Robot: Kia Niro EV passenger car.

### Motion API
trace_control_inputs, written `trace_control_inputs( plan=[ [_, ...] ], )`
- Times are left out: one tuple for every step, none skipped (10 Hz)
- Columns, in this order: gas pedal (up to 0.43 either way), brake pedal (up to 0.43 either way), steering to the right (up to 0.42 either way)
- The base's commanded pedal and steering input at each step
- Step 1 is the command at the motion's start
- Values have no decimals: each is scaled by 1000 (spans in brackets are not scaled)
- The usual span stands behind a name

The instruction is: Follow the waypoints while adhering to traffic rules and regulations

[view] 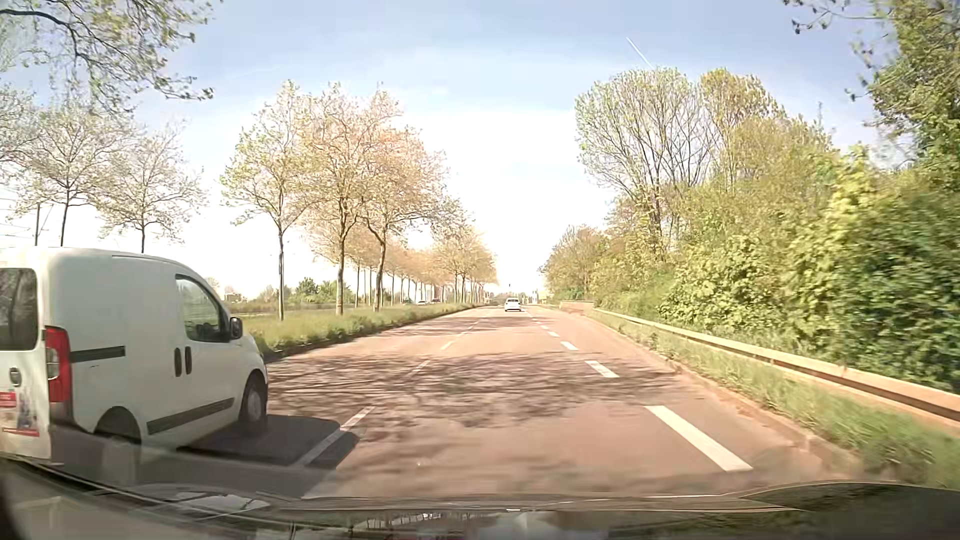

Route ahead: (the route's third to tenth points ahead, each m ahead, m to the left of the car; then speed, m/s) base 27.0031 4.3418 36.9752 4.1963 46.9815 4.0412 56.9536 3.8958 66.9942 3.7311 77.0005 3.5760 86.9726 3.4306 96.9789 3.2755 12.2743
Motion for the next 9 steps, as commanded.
trace_control_inputs(
  plan=[
    [79, 0, 0],
    [79, 0, 1],
    [79, 0, 2],
    [79, 0, 3],
    [79, 0, 3],
    [79, 0, 3],
    [79, 0, 3],
    [79, 0, 3],
    [79, 0, 3]
  ],
)
